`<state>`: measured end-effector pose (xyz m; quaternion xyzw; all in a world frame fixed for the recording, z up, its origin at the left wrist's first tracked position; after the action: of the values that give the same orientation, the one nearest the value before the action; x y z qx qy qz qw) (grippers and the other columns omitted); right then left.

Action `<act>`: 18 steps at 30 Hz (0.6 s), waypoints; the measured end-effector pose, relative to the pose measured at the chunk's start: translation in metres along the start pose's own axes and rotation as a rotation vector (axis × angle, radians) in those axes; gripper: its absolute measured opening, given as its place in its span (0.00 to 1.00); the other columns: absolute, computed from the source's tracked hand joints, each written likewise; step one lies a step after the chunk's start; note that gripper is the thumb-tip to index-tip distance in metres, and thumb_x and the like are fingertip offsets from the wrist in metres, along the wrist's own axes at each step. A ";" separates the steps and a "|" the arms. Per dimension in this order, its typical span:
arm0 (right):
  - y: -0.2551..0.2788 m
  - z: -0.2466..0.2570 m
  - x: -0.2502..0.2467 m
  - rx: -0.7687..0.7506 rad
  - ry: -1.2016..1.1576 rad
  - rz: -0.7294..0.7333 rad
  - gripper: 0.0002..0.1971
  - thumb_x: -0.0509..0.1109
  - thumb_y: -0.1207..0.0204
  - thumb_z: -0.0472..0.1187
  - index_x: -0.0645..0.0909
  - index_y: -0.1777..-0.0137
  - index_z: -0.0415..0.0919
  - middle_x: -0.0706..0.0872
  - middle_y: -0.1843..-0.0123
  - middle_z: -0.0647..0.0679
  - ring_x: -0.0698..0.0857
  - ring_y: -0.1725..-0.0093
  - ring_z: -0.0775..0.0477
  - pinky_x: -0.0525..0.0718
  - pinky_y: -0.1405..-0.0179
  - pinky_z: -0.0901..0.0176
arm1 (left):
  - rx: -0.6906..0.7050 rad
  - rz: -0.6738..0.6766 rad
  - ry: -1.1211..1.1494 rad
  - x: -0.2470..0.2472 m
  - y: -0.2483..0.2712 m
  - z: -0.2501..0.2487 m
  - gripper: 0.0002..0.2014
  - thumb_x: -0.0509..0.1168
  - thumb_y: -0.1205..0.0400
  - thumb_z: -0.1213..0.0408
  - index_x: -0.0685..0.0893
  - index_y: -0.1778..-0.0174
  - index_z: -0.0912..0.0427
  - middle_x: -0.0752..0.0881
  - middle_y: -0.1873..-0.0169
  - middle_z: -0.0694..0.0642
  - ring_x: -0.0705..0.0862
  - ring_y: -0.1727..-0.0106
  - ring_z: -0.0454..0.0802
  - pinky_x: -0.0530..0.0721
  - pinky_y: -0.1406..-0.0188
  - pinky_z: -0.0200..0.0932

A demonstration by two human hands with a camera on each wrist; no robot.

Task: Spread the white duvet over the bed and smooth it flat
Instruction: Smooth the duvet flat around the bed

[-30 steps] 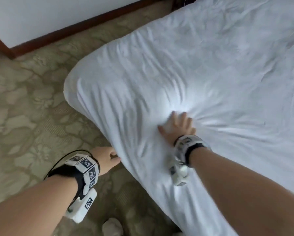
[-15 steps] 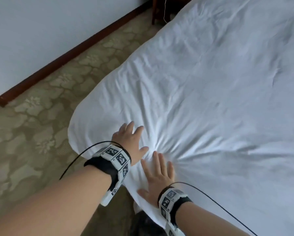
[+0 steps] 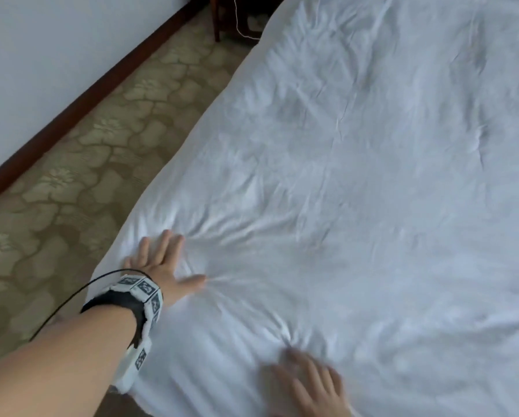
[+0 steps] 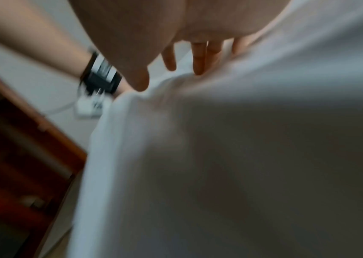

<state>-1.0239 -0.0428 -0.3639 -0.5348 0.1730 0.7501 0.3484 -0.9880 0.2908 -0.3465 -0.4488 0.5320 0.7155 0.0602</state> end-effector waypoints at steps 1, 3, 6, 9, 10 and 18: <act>-0.013 -0.012 -0.007 0.059 0.007 0.036 0.20 0.50 0.21 0.65 0.74 0.37 0.58 0.64 0.20 0.57 0.77 0.39 0.48 0.65 0.35 0.55 | -0.038 0.019 0.070 0.002 -0.004 0.018 0.57 0.47 0.40 0.15 0.25 0.23 0.35 0.20 0.25 0.40 0.29 0.18 0.60 0.40 0.18 0.62; -0.055 -0.035 -0.017 0.316 0.016 0.086 0.30 0.54 0.29 0.70 0.67 0.29 0.58 0.65 0.21 0.50 0.71 0.30 0.42 0.67 0.35 0.47 | -0.126 0.043 0.232 0.003 -0.013 0.048 0.62 0.55 0.43 0.16 0.26 0.23 0.35 0.22 0.22 0.43 0.32 0.18 0.65 0.41 0.17 0.61; -0.131 -0.051 -0.024 0.735 0.059 0.224 0.41 0.58 0.33 0.73 0.48 0.21 0.65 0.40 0.15 0.46 0.41 0.16 0.41 0.53 0.23 0.35 | -0.193 0.084 0.391 0.005 -0.025 0.066 0.67 0.67 0.44 0.22 0.25 0.23 0.36 0.23 0.21 0.49 0.38 0.16 0.66 0.45 0.17 0.60; -0.208 -0.018 -0.001 0.869 0.031 0.358 0.49 0.61 0.36 0.74 0.38 0.21 0.62 0.28 0.17 0.45 0.28 0.19 0.36 0.39 0.22 0.30 | -0.144 0.135 0.402 -0.001 -0.035 0.073 0.70 0.71 0.43 0.26 0.24 0.22 0.41 0.27 0.20 0.58 0.44 0.15 0.61 0.51 0.18 0.56; -0.229 0.006 0.011 0.805 0.018 0.407 0.50 0.61 0.38 0.74 0.37 0.22 0.63 0.27 0.17 0.45 0.26 0.19 0.35 0.36 0.23 0.28 | -0.121 0.151 0.387 -0.004 -0.035 0.075 0.69 0.71 0.42 0.27 0.24 0.22 0.41 0.31 0.19 0.61 0.49 0.15 0.62 0.54 0.18 0.55; -0.299 0.121 0.081 0.735 -0.008 0.583 0.68 0.66 0.49 0.80 0.22 0.22 0.56 0.14 0.25 0.41 0.15 0.27 0.34 0.28 0.27 0.24 | 0.332 0.205 0.076 -0.055 -0.035 0.172 0.30 0.57 0.21 0.39 0.67 0.25 0.48 0.79 0.32 0.48 0.79 0.31 0.46 0.75 0.37 0.36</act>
<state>-0.9096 0.2692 -0.3603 -0.3020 0.5690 0.7078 0.2900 -1.0350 0.4673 -0.3266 -0.4026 0.6874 0.6031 0.0400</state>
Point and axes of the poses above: each hand's wrist, its own y-axis away from the middle knuckle, its own x-axis out of the palm, z = x × y, the point moved 2 cm from there along -y, towards the middle knuckle
